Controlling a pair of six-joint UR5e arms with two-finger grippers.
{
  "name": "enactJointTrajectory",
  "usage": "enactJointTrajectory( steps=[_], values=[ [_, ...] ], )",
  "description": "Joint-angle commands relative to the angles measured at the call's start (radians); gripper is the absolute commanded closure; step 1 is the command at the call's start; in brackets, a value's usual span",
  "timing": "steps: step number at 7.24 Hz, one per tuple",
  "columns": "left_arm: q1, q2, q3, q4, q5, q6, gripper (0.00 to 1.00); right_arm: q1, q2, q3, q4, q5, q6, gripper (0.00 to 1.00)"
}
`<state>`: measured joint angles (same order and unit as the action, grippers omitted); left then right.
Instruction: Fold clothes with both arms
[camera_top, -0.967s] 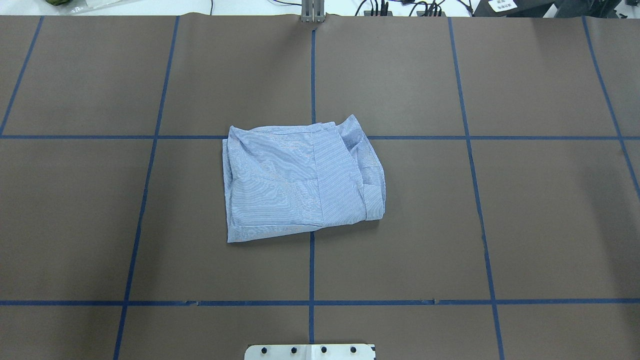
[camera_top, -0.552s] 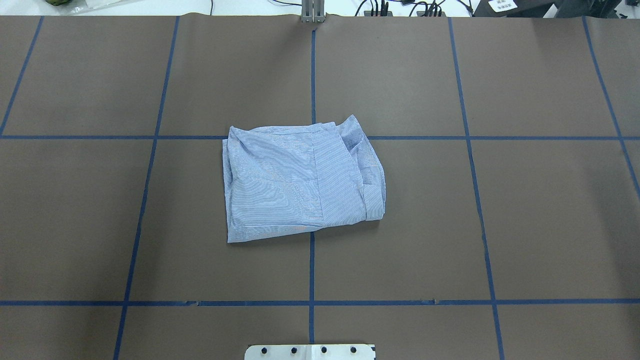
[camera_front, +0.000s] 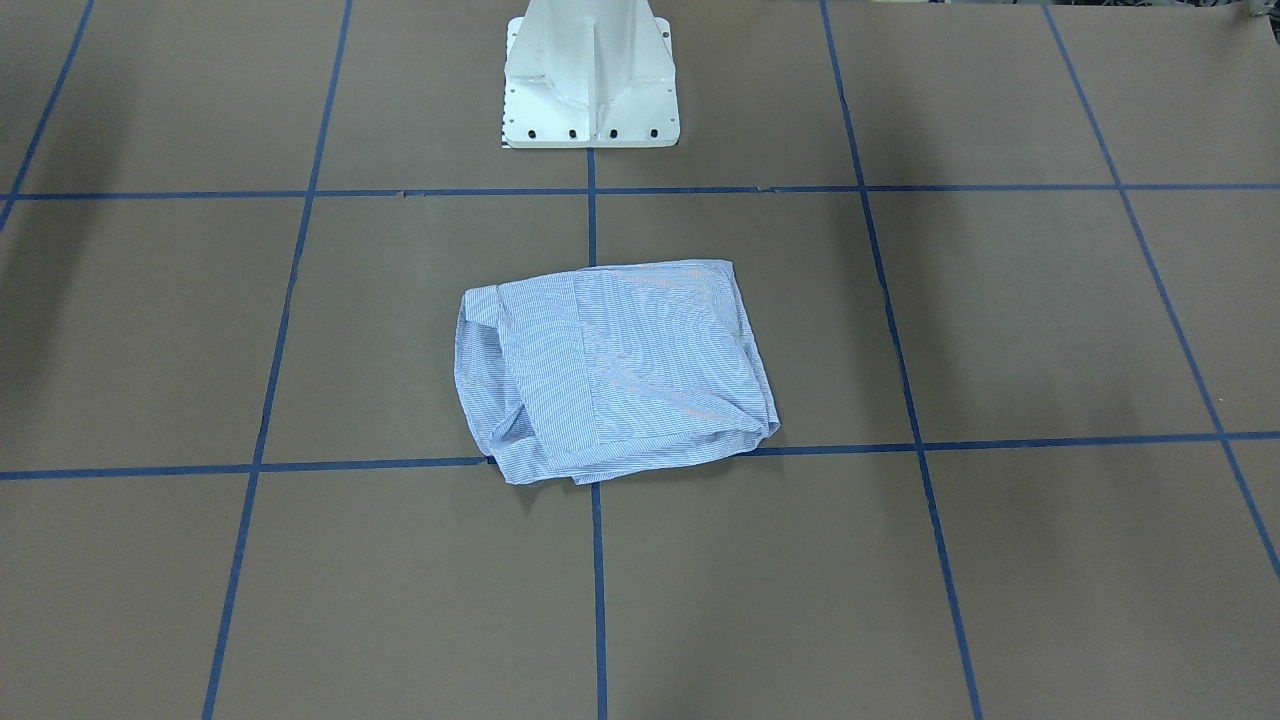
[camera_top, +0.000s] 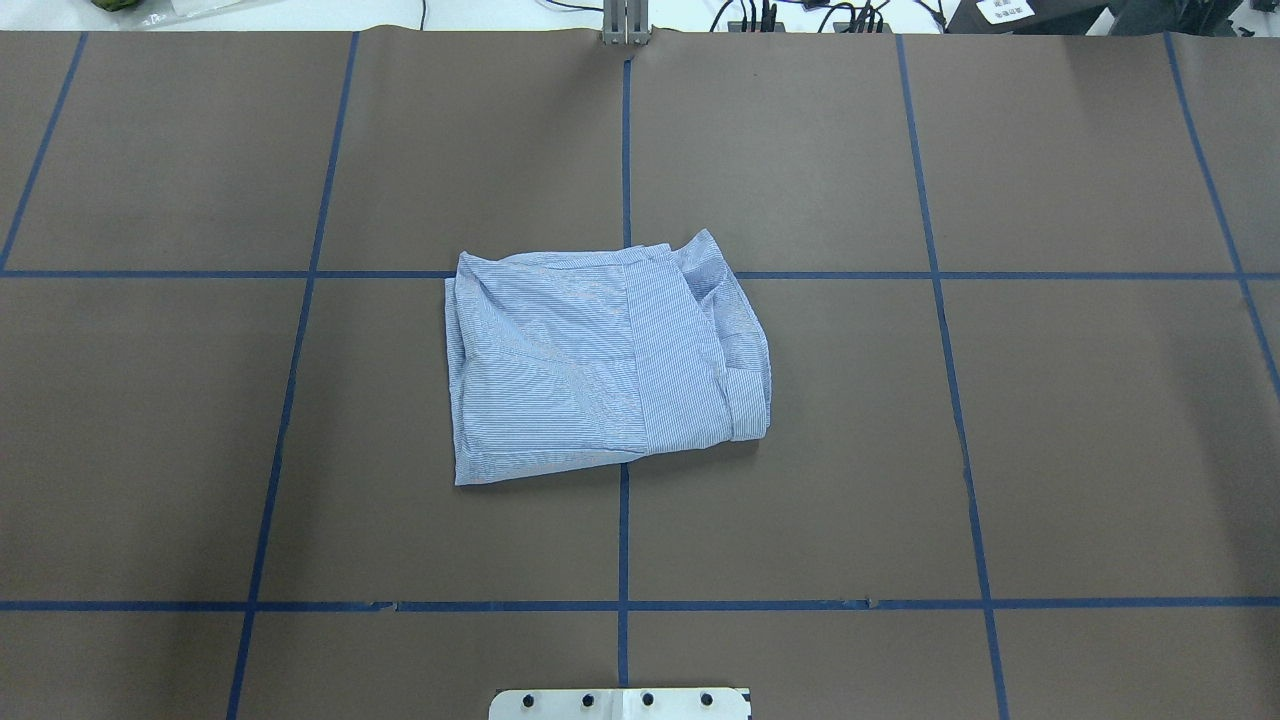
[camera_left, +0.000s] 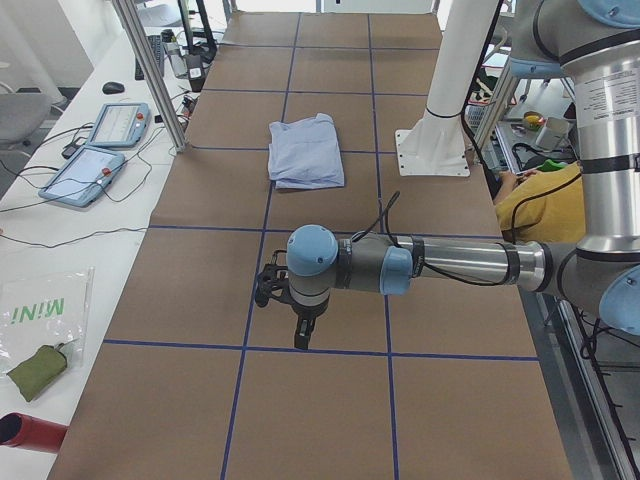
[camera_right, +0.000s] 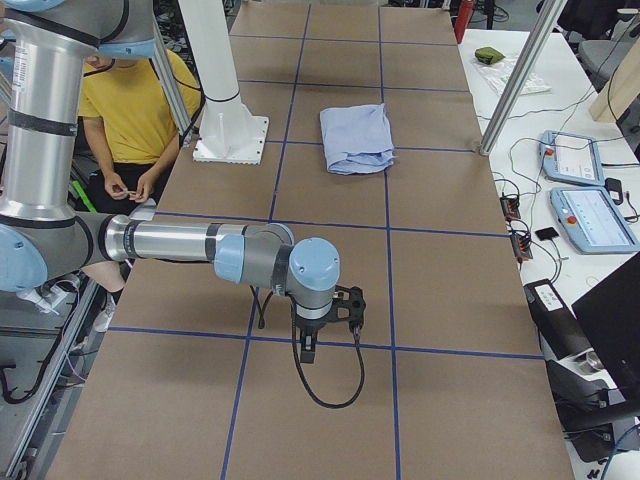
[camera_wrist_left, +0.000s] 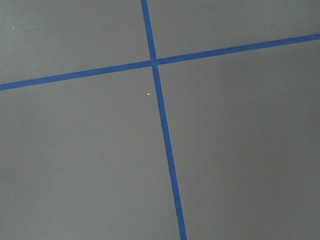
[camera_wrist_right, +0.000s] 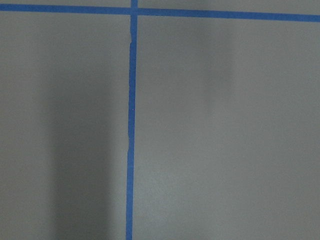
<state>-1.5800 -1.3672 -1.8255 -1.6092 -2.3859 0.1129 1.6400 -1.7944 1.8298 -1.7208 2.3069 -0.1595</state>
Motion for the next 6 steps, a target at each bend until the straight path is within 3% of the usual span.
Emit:
enactJointTrajectory(
  steps=[1, 3, 6],
  values=[
    [0.0, 0.0, 0.0, -0.003, 0.001, -0.001, 0.0, -0.015, 0.001, 0.048, 0.009, -0.001, -0.003, 0.0],
    [0.0, 0.0, -0.001, -0.003, 0.001, -0.001, 0.0, -0.019, -0.01, 0.042, 0.119, -0.052, 0.001, 0.0],
    [0.0, 0.0, -0.001, -0.005, -0.001, -0.002, 0.0, -0.019, -0.011, 0.017, 0.121, -0.038, 0.0, 0.0]
  ],
)
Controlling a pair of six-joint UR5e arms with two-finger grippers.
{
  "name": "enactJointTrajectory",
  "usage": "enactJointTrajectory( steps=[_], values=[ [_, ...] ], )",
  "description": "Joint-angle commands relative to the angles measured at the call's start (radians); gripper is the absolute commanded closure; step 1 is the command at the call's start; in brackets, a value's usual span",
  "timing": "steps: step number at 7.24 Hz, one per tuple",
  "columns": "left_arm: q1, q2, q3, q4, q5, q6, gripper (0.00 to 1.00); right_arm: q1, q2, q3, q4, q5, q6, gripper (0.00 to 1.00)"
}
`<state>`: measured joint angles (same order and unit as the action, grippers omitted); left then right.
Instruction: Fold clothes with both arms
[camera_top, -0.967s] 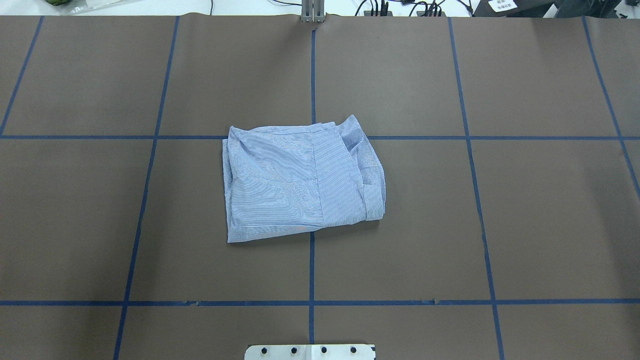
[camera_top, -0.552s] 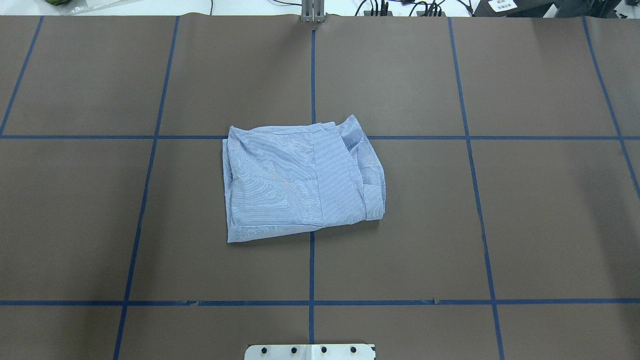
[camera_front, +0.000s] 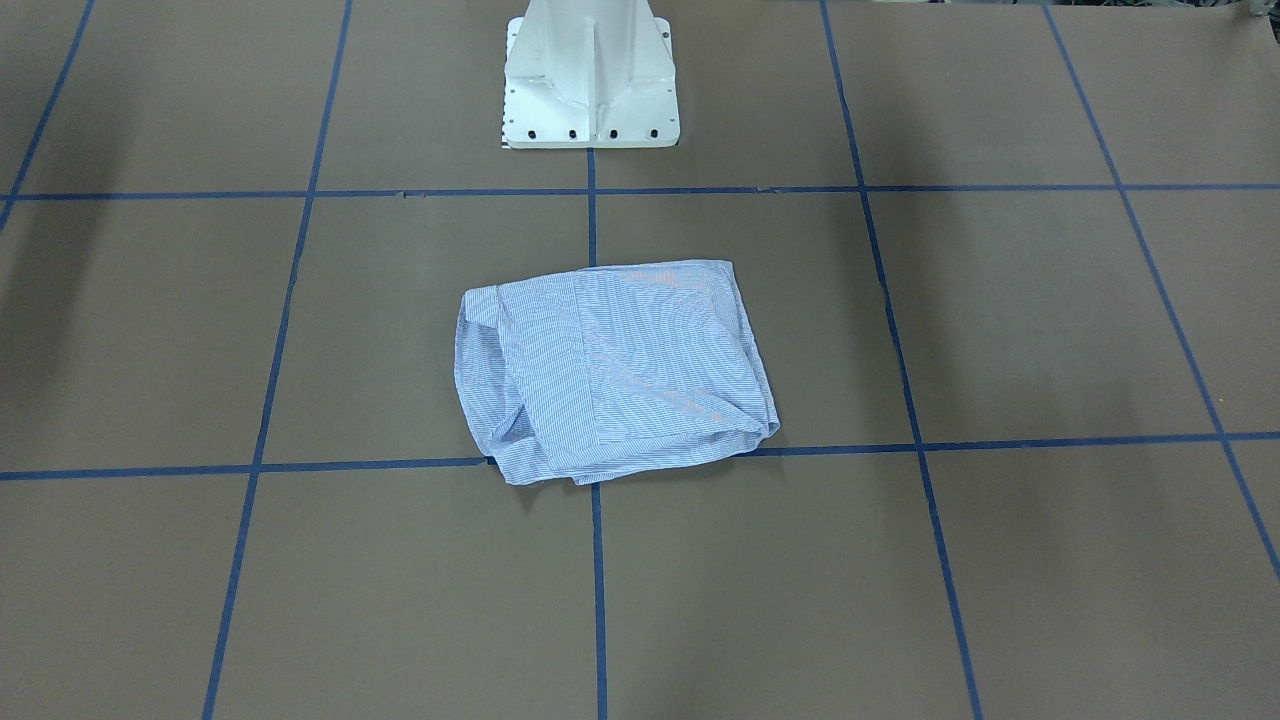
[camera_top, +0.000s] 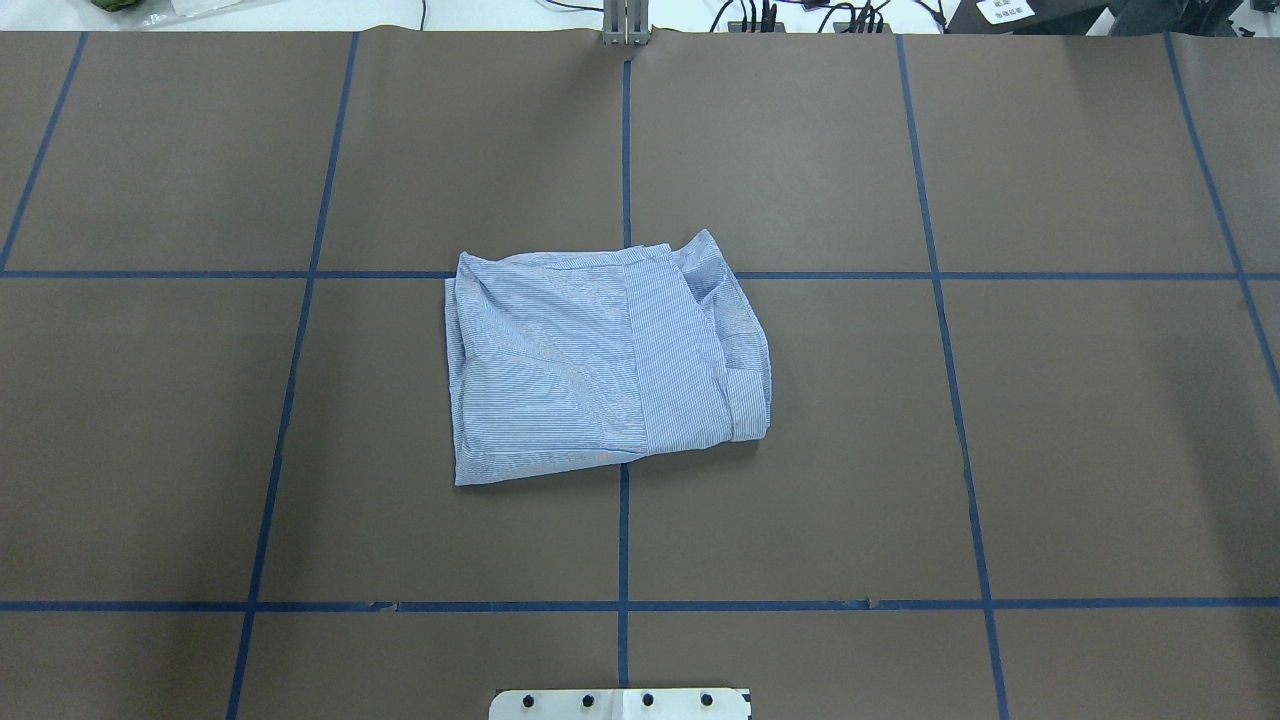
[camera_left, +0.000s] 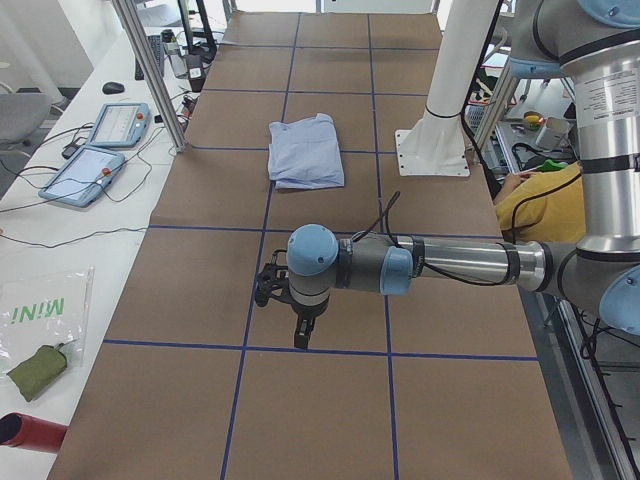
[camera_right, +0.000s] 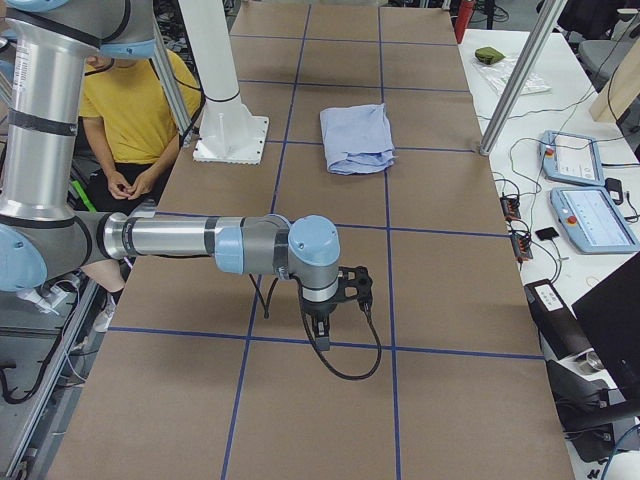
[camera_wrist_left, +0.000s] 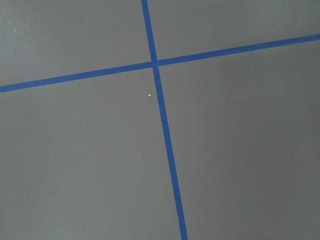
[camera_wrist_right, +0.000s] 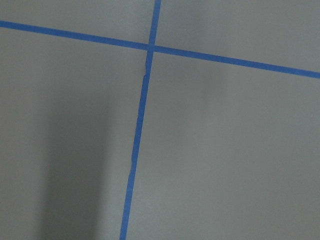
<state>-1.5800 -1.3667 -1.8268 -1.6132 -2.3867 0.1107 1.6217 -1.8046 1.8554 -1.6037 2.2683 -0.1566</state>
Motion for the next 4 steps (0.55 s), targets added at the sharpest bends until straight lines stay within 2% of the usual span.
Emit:
enactJointTrajectory(
  steps=[1, 4],
  values=[
    [0.0, 0.001, 0.0, -0.001, -0.002, 0.0, 0.0, 0.0, -0.001, -0.008, 0.002, 0.002, -0.009, 0.0],
    [0.0, 0.001, -0.002, -0.002, -0.005, 0.004, 0.0, 0.0, -0.001, -0.008, 0.004, -0.001, -0.014, 0.0]
  ],
)
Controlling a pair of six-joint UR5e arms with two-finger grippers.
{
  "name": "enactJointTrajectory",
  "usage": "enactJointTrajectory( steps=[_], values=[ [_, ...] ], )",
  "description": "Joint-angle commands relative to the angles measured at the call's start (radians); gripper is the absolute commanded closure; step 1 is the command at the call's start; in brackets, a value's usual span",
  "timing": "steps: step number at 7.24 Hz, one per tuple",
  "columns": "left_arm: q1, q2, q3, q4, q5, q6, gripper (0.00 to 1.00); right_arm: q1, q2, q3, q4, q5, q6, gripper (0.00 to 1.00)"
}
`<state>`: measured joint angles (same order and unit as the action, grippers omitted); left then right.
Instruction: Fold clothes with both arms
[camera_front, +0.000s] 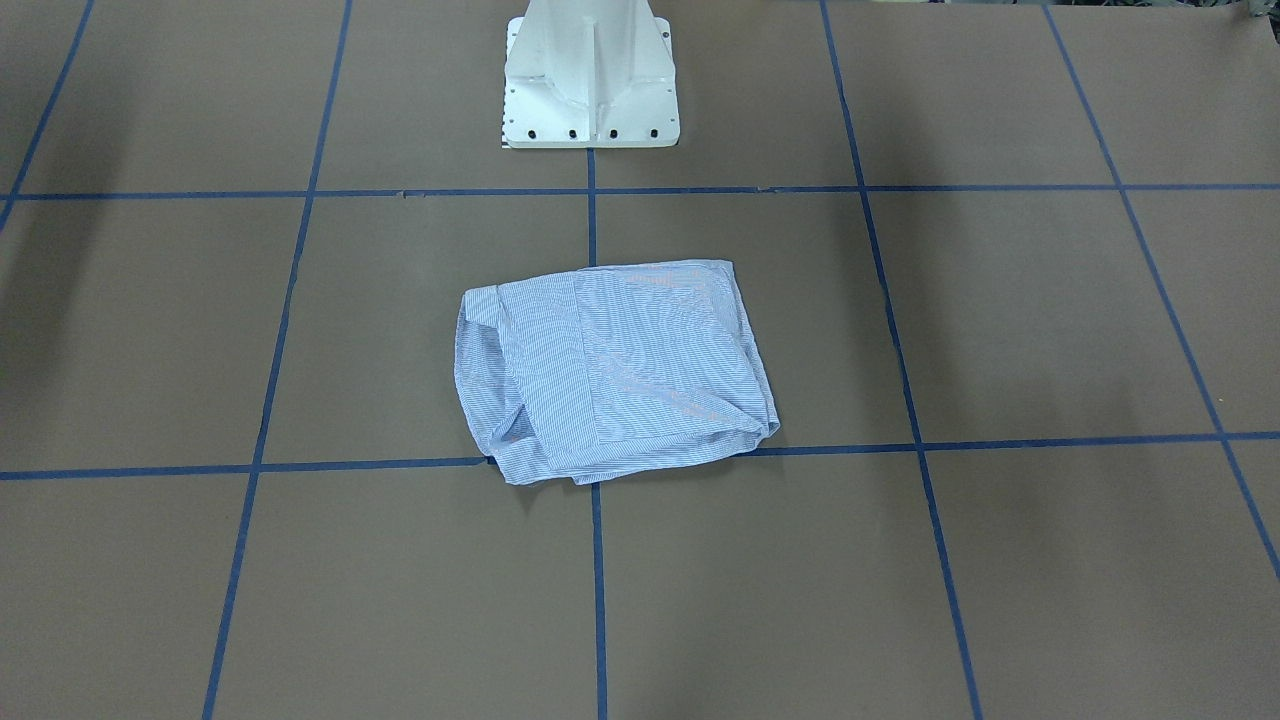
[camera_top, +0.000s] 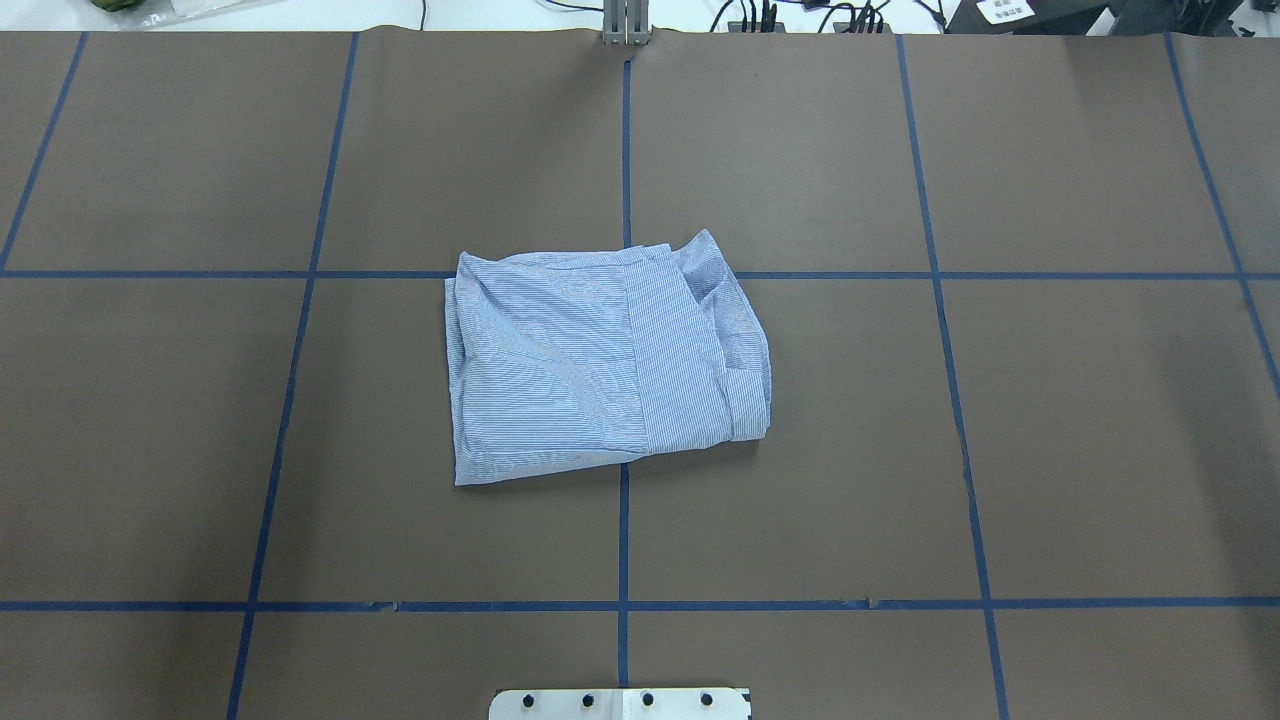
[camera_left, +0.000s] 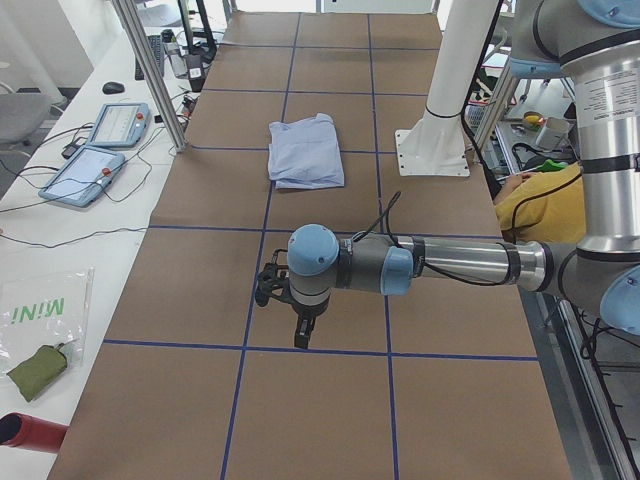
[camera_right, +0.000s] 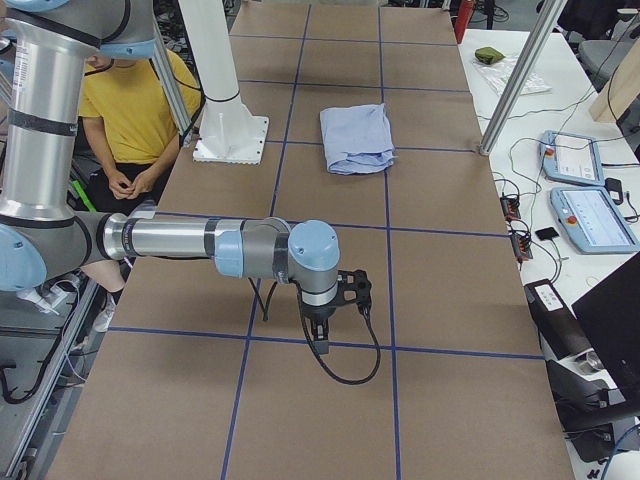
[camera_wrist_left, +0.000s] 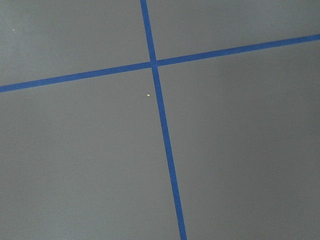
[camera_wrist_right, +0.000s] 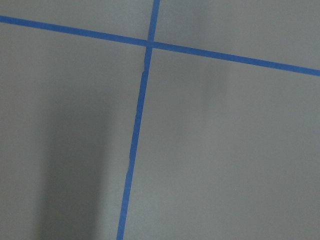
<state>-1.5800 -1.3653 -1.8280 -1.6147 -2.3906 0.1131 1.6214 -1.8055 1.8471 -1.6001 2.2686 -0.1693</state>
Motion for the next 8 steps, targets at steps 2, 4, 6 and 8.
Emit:
enactJointTrajectory(
  steps=[2, 4, 6, 8],
  values=[
    [0.0, 0.0, 0.003, -0.001, 0.001, 0.002, 0.0, 0.0, 0.0, 0.0, 0.002, -0.012, -0.002, 0.0],
    [0.0, 0.0, 0.015, -0.002, -0.001, 0.005, 0.0, 0.0, 0.0, 0.0, 0.002, -0.014, -0.002, 0.0],
    [0.0, 0.0, 0.018, -0.002, -0.001, 0.007, 0.0, 0.0, -0.002, 0.0, 0.0, -0.014, -0.002, 0.0],
    [0.0, 0.0, 0.018, -0.002, -0.001, 0.007, 0.0, 0.0, -0.002, 0.0, 0.0, -0.014, -0.002, 0.0]
  ],
)
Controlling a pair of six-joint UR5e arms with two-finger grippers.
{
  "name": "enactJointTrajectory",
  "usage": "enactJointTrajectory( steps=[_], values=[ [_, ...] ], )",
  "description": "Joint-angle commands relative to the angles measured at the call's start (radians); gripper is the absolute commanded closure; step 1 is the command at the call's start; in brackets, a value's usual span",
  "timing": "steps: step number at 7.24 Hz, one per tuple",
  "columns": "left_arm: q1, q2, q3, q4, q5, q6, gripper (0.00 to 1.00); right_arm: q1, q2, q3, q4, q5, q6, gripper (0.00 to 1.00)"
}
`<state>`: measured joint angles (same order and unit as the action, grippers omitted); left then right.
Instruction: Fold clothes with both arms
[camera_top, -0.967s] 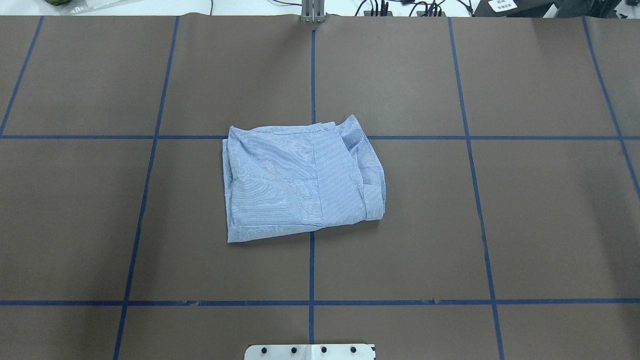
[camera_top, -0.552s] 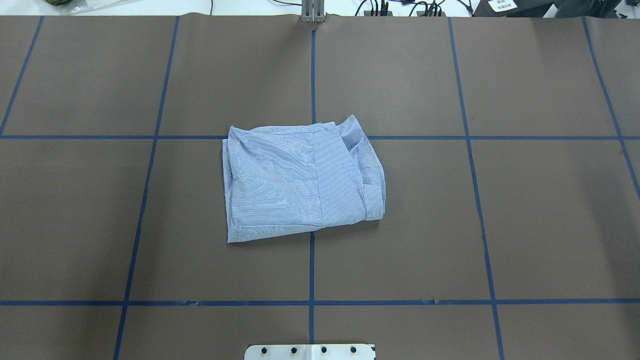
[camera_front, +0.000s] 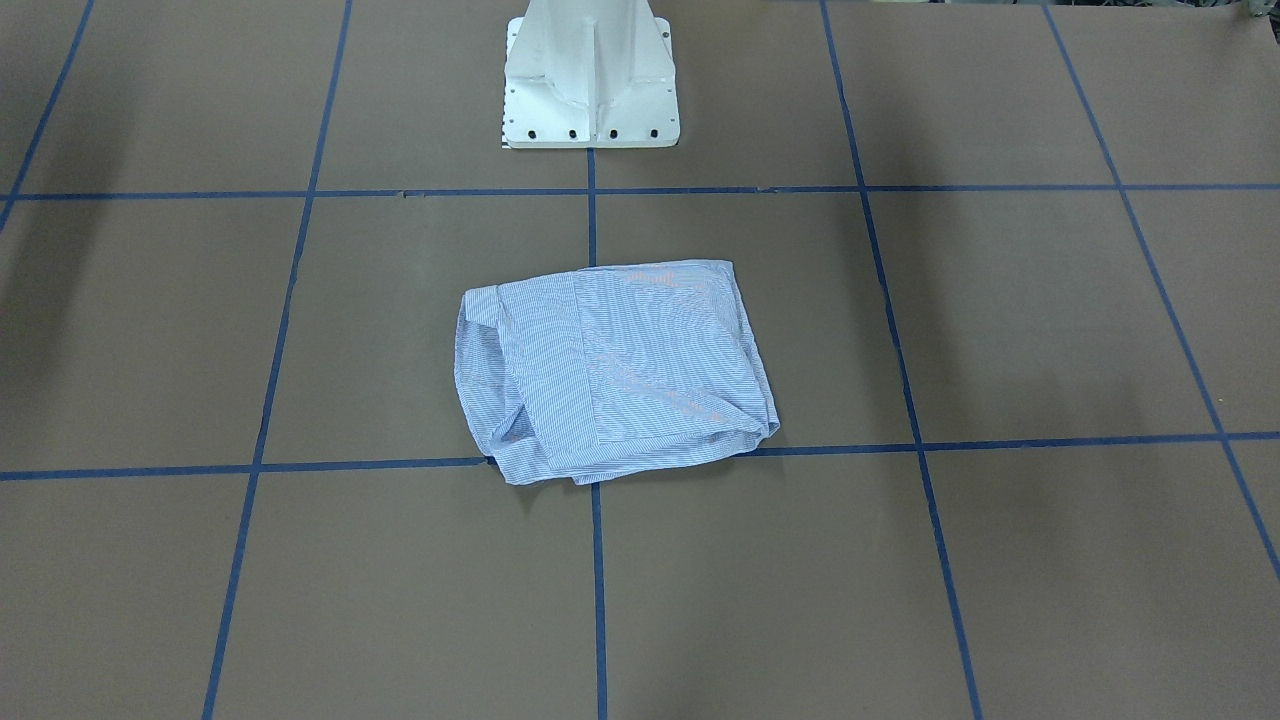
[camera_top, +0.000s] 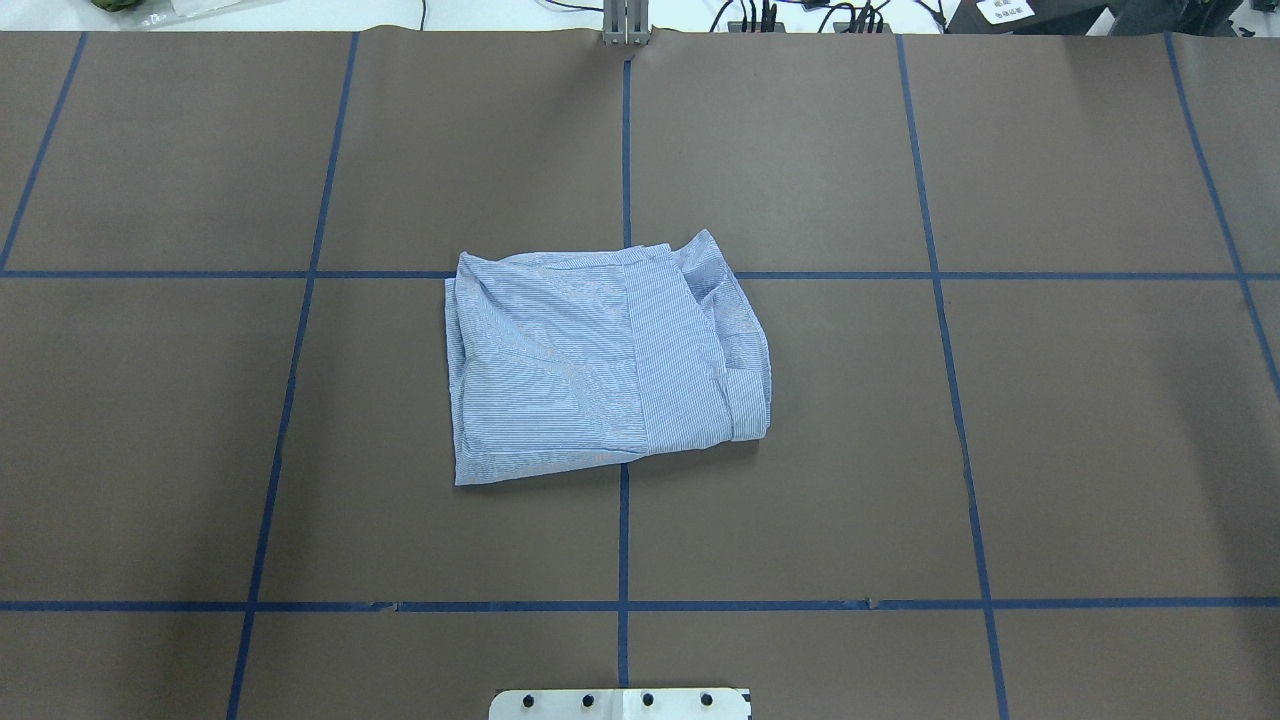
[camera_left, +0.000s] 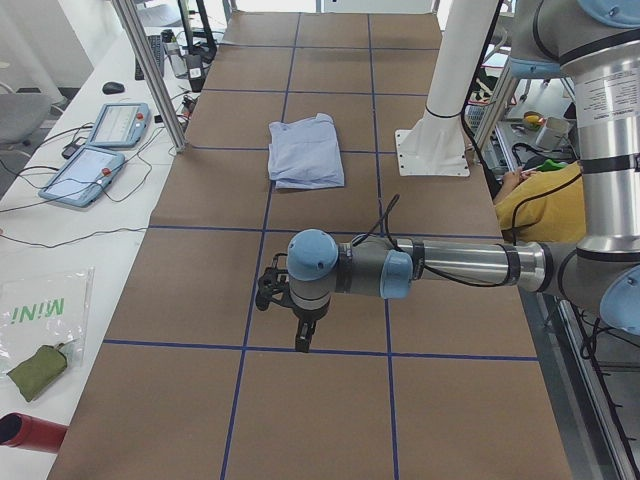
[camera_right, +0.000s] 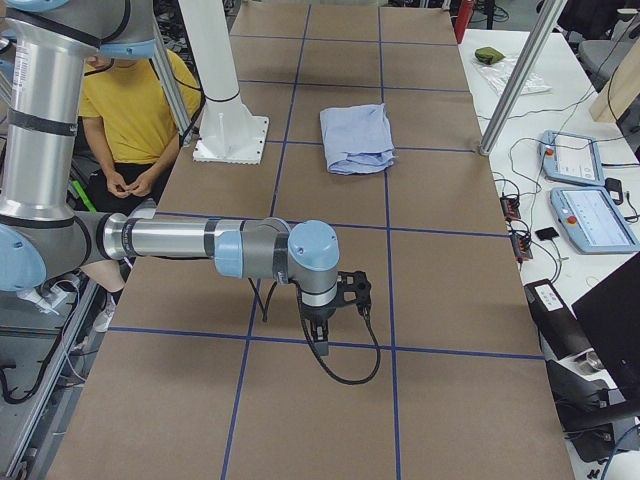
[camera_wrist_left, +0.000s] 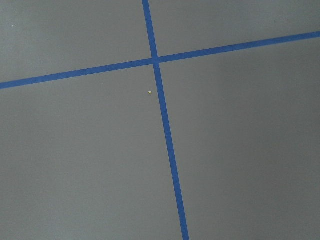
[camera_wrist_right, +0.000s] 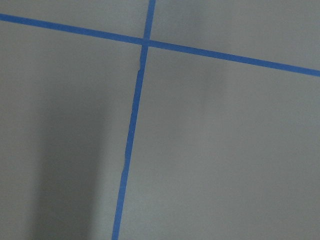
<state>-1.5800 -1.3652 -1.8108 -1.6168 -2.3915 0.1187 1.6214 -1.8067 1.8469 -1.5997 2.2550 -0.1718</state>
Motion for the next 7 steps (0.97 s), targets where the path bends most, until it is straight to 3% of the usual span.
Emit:
enactJointTrajectory(
  steps=[1, 7],
  values=[
    [0.0, 0.0, 0.002, 0.0, 0.0, 0.001, 0.0, 0.0, -0.005, 0.0, 0.001, 0.0, 0.0, 0.0],
    [0.0, 0.0, 0.007, 0.0, -0.002, -0.001, 0.0, 0.0, -0.014, 0.0, 0.001, 0.005, 0.0, 0.0]
  ],
)
